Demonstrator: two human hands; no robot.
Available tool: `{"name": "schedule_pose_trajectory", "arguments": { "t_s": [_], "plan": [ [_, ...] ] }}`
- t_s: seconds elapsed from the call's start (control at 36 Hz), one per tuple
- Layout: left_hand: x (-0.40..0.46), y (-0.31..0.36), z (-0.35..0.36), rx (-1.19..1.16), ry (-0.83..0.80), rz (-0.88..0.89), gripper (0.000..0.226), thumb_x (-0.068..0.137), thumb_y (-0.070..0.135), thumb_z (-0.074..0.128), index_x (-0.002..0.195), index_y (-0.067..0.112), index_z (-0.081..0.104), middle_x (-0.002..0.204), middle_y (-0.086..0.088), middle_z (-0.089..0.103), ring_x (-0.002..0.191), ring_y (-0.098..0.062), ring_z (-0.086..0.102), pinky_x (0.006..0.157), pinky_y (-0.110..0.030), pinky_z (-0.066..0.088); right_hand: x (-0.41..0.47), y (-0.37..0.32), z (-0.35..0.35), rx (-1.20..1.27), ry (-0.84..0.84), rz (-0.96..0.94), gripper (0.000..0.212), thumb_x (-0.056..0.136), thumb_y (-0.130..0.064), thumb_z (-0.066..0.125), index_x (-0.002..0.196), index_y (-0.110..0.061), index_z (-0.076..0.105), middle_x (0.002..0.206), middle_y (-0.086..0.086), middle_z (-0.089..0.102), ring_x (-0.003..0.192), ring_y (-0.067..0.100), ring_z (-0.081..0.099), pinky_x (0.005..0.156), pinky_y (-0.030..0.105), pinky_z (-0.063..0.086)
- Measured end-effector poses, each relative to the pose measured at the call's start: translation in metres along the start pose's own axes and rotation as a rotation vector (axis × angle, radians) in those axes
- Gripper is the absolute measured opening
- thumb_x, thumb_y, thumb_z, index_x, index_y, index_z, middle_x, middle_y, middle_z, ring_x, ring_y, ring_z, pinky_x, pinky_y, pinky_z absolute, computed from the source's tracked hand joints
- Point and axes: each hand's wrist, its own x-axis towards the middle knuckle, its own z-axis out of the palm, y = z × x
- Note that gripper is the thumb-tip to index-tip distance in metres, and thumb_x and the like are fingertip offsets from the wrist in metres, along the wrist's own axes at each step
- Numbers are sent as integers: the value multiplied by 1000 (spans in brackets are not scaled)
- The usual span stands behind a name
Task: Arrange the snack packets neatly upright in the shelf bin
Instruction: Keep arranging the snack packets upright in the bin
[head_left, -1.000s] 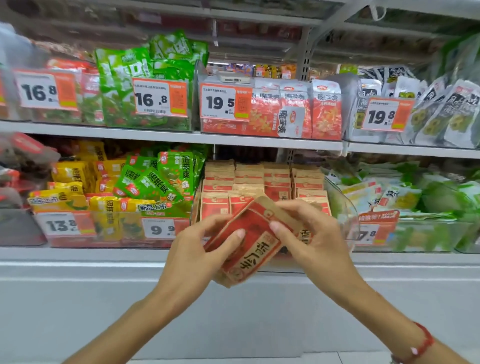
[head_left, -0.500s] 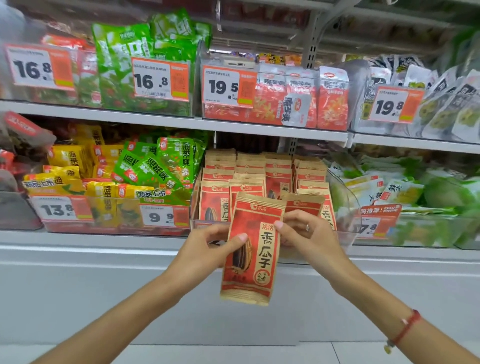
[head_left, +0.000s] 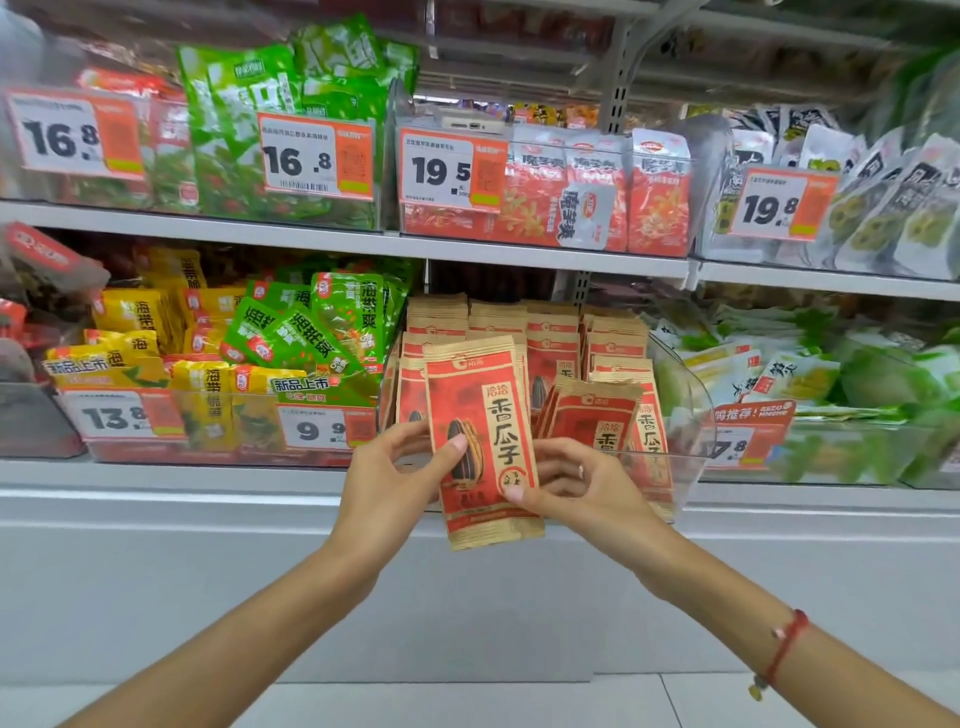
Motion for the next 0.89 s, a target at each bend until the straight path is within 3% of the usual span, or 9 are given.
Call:
{"name": "schedule_pose_trajectory", "arguments": {
  "t_s": [0.06, 0.17, 0.25, 0.36, 0.5, 0.64, 0.81, 0.89],
  "plan": [
    [-1, 2, 0, 34, 38, 18, 25, 78, 25, 78, 96, 35, 64, 97, 17, 70, 93, -2, 67, 77, -23, 55, 0, 0, 0, -67, 62, -67, 46, 70, -27, 84, 111, -25, 63, 91, -2, 70, 79, 10, 68, 74, 25, 57],
    [-8, 13, 4, 51, 25, 8, 56, 63, 38, 84, 110, 39, 54, 102, 26, 62, 89, 9, 62, 63, -9, 47, -5, -4, 7, -174, 112, -184, 43, 64, -29, 88, 99, -28, 62, 81, -6, 69, 69, 11, 67, 67, 31, 59],
    [-10, 18, 4, 71, -27, -37, 75, 47, 53, 82, 114, 41, 50, 100, 30, 60, 93, 6, 64, 68, -9, 48, -10, -7, 13, -209, 87, -234, 46, 60, -34, 88, 92, -30, 56, 80, -8, 69, 68, 11, 67, 66, 33, 58],
    [-5, 23, -5, -16, -182, -155, 69, 51, 46, 90, 112, 35, 60, 105, 16, 67, 96, -4, 68, 84, -28, 57, -16, -14, 14, -171, -16, -224, 45, 65, -45, 83, 94, -28, 54, 92, -5, 69, 77, 16, 68, 72, 31, 58],
    [-3, 25, -16, 61, -480, -176, 67, 55, 42, 85, 118, 37, 65, 116, 12, 69, 105, -3, 66, 84, -25, 57, -17, -31, 7, 122, -33, -159, 40, 78, -47, 59, 107, -21, 64, 87, 1, 72, 76, 15, 69, 75, 27, 58],
    [-7, 21, -14, 137, -594, -184, 63, 55, 38, 86, 114, 46, 64, 120, 17, 66, 109, -2, 64, 89, -27, 55, -14, -34, 2, 136, 35, -195, 33, 75, -42, 64, 98, -21, 71, 81, 2, 74, 73, 15, 70, 72, 25, 57],
    [-6, 18, -12, 138, -611, -186, 62, 55, 39, 86, 113, 48, 65, 120, 15, 67, 110, -5, 63, 94, -33, 54, -12, -30, -1, 210, 11, -117, 14, 89, -21, 61, 95, -15, 72, 85, 9, 75, 80, 20, 72, 73, 26, 58],
    [-7, 17, -10, 127, -589, -186, 46, 58, 33, 85, 96, 55, 69, 112, 22, 68, 106, 0, 64, 93, -31, 54, -11, -27, 0, 229, -2, -90, 17, 92, -22, 59, 100, -15, 71, 91, 8, 75, 86, 23, 72, 79, 28, 58]
  ]
}}
